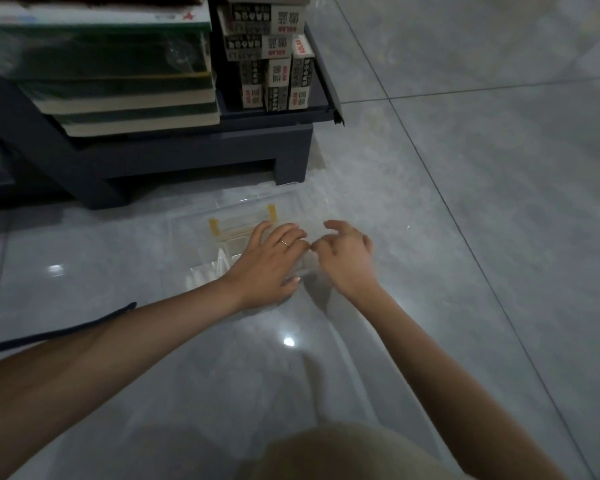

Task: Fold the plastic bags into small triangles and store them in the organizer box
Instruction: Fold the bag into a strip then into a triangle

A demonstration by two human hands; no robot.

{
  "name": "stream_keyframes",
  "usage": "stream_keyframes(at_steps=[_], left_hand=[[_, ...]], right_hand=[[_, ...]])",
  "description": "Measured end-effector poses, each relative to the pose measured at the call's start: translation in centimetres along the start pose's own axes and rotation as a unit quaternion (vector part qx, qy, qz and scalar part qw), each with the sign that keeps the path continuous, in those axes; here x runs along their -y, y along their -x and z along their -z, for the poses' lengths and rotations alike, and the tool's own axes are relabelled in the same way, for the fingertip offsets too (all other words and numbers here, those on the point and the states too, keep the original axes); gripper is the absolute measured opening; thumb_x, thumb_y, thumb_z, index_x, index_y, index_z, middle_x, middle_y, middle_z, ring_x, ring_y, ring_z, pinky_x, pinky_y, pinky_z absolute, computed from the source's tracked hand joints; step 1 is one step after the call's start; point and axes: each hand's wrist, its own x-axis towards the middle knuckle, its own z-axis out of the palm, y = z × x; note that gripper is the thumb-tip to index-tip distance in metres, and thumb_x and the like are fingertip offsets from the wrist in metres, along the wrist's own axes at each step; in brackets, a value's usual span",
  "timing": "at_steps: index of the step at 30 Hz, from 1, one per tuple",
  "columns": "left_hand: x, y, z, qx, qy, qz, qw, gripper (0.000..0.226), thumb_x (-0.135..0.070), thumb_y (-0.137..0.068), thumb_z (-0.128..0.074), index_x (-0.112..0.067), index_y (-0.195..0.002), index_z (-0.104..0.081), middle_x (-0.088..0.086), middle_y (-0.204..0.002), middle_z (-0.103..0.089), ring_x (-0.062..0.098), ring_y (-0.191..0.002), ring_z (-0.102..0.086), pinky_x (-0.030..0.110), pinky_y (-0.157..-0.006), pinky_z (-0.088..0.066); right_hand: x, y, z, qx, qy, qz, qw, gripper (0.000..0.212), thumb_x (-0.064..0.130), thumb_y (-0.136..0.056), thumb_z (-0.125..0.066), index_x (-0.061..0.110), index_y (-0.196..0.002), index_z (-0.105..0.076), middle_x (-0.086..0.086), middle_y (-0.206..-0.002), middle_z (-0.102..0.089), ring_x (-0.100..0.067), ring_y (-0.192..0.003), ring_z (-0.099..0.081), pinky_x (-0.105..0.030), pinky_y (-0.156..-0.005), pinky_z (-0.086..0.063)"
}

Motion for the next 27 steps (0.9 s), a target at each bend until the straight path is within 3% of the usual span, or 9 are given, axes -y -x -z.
stream_keyframes(at_steps=[3, 6, 11, 13, 16, 20, 22, 25, 27], left_hand=[[0.0, 0.0, 0.2, 0.015, -0.003, -0.002, 1.000, 0.051, -0.044, -0.075, -0.043, -0.016, -0.116, -0.056, 0.008, -0.130, -0.054, 0.024, -0.131, -0.035, 0.046, -0.109, -0.014], [-0.1, 0.1, 0.8, 0.026, 0.015, -0.009, 0.999, 0.058, -0.053, -0.080, -0.038, -0.018, -0.122, -0.054, 0.007, -0.138, -0.048, 0.022, -0.137, -0.027, 0.044, -0.111, -0.006], [-1.6, 1.5, 1.3, 0.112, 0.024, -0.044, 0.992, 0.073, -0.052, -0.089, -0.051, -0.021, -0.147, -0.020, 0.007, -0.159, -0.011, 0.019, -0.145, -0.004, 0.046, -0.118, 0.004], [-1.5, 1.9, 1.8, 0.045, -0.010, -0.068, 0.997, 0.095, -0.045, -0.075, -0.074, -0.018, -0.146, -0.017, 0.011, -0.157, -0.009, 0.023, -0.143, -0.008, 0.054, -0.116, -0.009], [-1.2, 1.8, 3.9, -0.043, -0.071, -0.073, 0.994, 0.118, -0.054, -0.054, -0.084, -0.015, -0.146, -0.021, 0.013, -0.153, -0.013, 0.025, -0.146, -0.005, 0.049, -0.115, 0.004], [-1.9, 1.7, 7.3, -0.130, -0.144, -0.054, 0.980, 0.119, -0.037, -0.057, -0.085, -0.017, -0.147, -0.010, 0.014, -0.150, -0.015, 0.023, -0.148, 0.012, 0.048, -0.116, 0.005], [-2.5, 2.0, 8.2, -0.127, -0.193, -0.041, 0.972, 0.114, -0.024, -0.061, -0.081, -0.014, -0.148, -0.008, 0.017, -0.151, -0.017, 0.030, -0.148, -0.003, 0.049, -0.117, 0.000], [-3.3, 3.0, 8.7, -0.031, -0.193, 0.029, 0.980, 0.105, -0.034, -0.070, -0.078, -0.010, -0.152, -0.016, 0.023, -0.155, -0.023, 0.038, -0.143, -0.022, 0.046, -0.119, -0.008], [-3.7, 3.7, 8.6, 0.078, -0.134, 0.114, 0.981, 0.099, -0.055, -0.086, -0.058, -0.011, -0.154, -0.001, 0.020, -0.160, -0.007, 0.035, -0.148, -0.011, 0.043, -0.119, -0.008]], right_hand=[[0.1, -2.8, 1.3, -0.123, -0.248, -0.123, 0.953, 0.026, 0.011, -0.095, -0.047, -0.003, -0.103, -0.067, -0.011, -0.104, -0.066, -0.027, -0.100, -0.060, -0.025, -0.080, -0.041], [0.1, -7.3, 1.6, 0.080, -0.352, -0.229, 0.904, 0.034, 0.027, -0.098, -0.051, -0.005, -0.112, -0.058, -0.017, -0.097, -0.062, -0.023, -0.084, -0.057, -0.026, -0.069, -0.042], [0.2, -8.3, -0.4, 0.114, -0.356, -0.185, 0.909, 0.020, 0.002, -0.091, -0.059, 0.001, -0.111, -0.061, -0.010, -0.090, -0.062, -0.017, -0.076, -0.059, -0.021, -0.068, -0.050], [-0.1, -7.2, -0.1, 0.068, -0.413, -0.140, 0.897, 0.028, -0.004, -0.092, -0.054, 0.007, -0.117, -0.057, 0.000, -0.087, -0.062, -0.007, -0.075, -0.059, -0.011, -0.062, -0.048], [-1.2, -6.2, 1.0, 0.010, -0.415, -0.028, 0.909, 0.031, -0.016, -0.087, -0.052, 0.008, -0.106, -0.055, 0.001, -0.087, -0.062, 0.001, -0.076, -0.061, -0.012, -0.072, -0.049], [-2.3, -3.9, 3.0, -0.117, -0.153, 0.189, 0.963, 0.017, -0.001, -0.081, -0.068, 0.009, -0.092, -0.061, 0.005, -0.086, -0.063, 0.000, -0.075, -0.057, -0.025, -0.072, -0.045], [-3.6, -3.0, 3.6, -0.179, 0.076, 0.301, 0.934, 0.017, 0.014, -0.081, -0.071, 0.009, -0.095, -0.063, -0.002, -0.091, -0.065, -0.014, -0.077, -0.060, -0.028, -0.069, -0.044], [-4.9, -1.5, 3.8, -0.185, 0.184, 0.363, 0.895, 0.024, 0.020, -0.087, -0.060, 0.008, -0.107, -0.063, -0.011, -0.107, -0.066, -0.029, -0.092, -0.065, -0.036, -0.071, -0.053], [-5.7, -0.5, 3.6, -0.157, 0.223, 0.361, 0.892, 0.033, 0.011, -0.085, -0.062, 0.010, -0.118, -0.061, -0.013, -0.123, -0.062, -0.031, -0.107, -0.062, -0.041, -0.082, -0.052]])
